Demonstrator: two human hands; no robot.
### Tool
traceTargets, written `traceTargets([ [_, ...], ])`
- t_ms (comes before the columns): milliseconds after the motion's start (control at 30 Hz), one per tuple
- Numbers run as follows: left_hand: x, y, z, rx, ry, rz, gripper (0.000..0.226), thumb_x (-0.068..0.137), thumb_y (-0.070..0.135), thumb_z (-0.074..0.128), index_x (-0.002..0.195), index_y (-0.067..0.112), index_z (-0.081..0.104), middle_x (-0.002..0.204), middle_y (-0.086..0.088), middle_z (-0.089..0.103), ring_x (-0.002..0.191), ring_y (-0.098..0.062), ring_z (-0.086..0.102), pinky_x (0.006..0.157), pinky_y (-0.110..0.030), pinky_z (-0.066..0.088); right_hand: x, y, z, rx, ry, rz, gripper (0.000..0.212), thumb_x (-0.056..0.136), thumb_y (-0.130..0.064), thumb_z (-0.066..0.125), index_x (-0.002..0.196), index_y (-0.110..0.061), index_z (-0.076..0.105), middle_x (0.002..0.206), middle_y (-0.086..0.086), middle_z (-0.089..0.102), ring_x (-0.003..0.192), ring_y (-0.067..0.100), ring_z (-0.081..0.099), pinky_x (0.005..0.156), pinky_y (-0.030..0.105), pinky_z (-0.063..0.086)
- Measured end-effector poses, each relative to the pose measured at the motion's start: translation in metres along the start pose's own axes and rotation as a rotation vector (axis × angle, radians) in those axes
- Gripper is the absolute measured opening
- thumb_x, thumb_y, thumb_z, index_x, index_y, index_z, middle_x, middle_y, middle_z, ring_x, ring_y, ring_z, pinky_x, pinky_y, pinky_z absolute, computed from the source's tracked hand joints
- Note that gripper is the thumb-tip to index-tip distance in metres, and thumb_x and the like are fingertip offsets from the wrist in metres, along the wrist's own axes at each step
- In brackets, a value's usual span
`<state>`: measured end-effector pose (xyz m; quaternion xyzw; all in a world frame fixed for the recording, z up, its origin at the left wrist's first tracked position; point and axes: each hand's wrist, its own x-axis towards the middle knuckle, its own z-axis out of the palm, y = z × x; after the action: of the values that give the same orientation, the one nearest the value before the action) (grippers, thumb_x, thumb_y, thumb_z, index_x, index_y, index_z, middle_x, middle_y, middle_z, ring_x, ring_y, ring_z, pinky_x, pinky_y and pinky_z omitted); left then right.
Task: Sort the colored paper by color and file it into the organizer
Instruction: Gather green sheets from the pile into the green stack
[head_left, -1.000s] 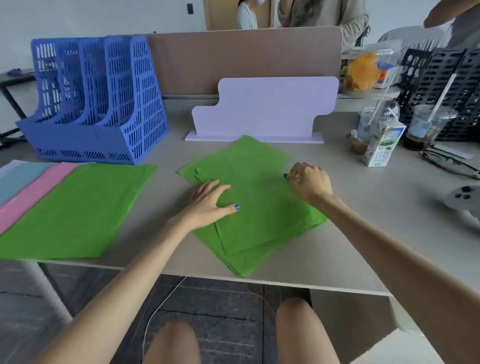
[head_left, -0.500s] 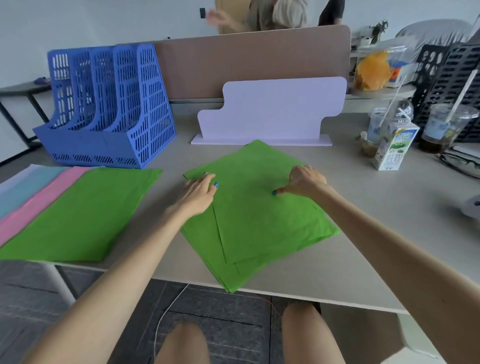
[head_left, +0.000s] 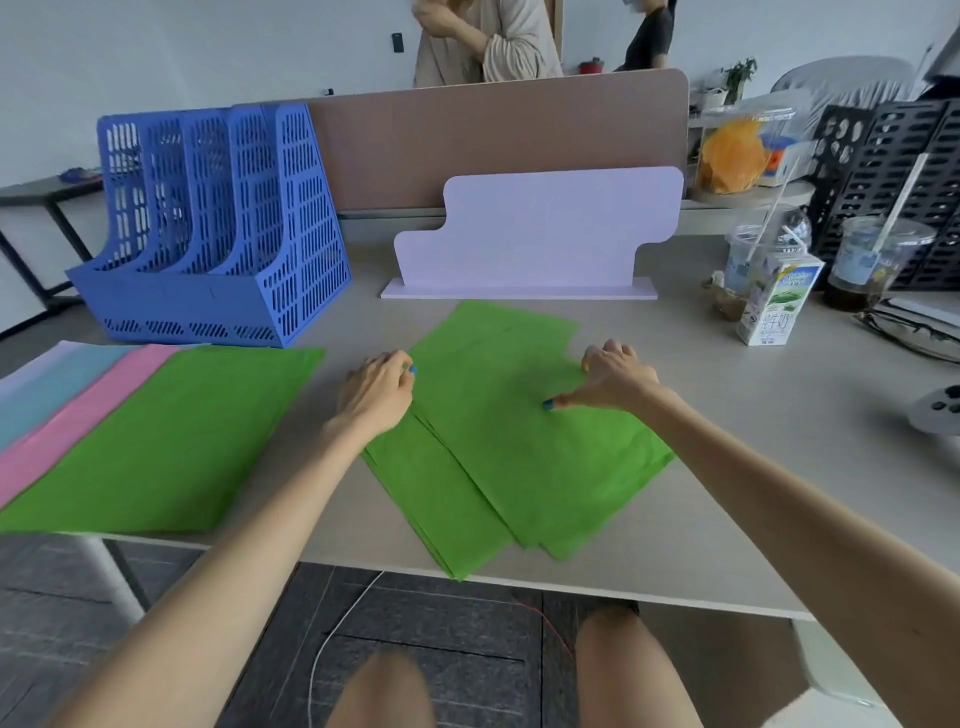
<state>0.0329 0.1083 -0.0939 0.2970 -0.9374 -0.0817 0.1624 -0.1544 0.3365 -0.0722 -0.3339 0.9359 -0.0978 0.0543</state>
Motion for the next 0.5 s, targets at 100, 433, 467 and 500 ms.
traceTargets([
  [100,-0.001,-0.004,-0.003,0.015,0.121,-0.030,0.015,0.098,0.016,0.042,0.110,0.012,0.049,0.106,-0.008,0.065,0.082,-0.024,0.062,0.073,-0.037,0.052,-0.003,-0.001,0.002,0.008,0.027,0.008,0.096,0.063,-0.073,0.068,0.131,-0.009,0.045,0.134,0.011,0.042,0.128,0.027,0.037,0.098,0.042,0.041],
  [433,-0.009,-0.013,-0.005,-0.072,0.025,-0.224,0.042,0.084,0.024,0.070,0.120,0.012,0.053,0.121,-0.008,0.059,0.106,-0.026,0.058,0.084,-0.036,0.051,-0.008,-0.005,-0.006,0.019,-0.016,0.139,0.090,0.057,-0.072,0.073,0.115,-0.005,0.054,0.128,0.016,0.050,0.121,0.033,0.044,0.098,0.038,0.042],
  [467,-0.008,-0.011,-0.009,-0.105,-0.002,-0.305,0.047,0.081,0.026,0.073,0.121,0.010,0.052,0.122,-0.010,0.057,0.106,-0.028,0.059,0.084,-0.035,0.050,-0.008,-0.006,-0.007,0.021,-0.028,0.154,0.092,0.056,-0.071,0.074,0.116,-0.006,0.054,0.128,0.015,0.052,0.121,0.033,0.046,0.099,0.037,0.041],
  [500,-0.006,-0.008,-0.013,-0.128,-0.040,-0.378,0.052,0.080,0.026,0.075,0.122,0.008,0.051,0.123,-0.011,0.056,0.107,-0.030,0.058,0.083,-0.035,0.049,-0.007,-0.008,-0.008,0.028,-0.045,0.170,0.093,0.055,-0.071,0.075,0.119,-0.006,0.053,0.129,0.014,0.053,0.122,0.032,0.047,0.099,0.037,0.040],
])
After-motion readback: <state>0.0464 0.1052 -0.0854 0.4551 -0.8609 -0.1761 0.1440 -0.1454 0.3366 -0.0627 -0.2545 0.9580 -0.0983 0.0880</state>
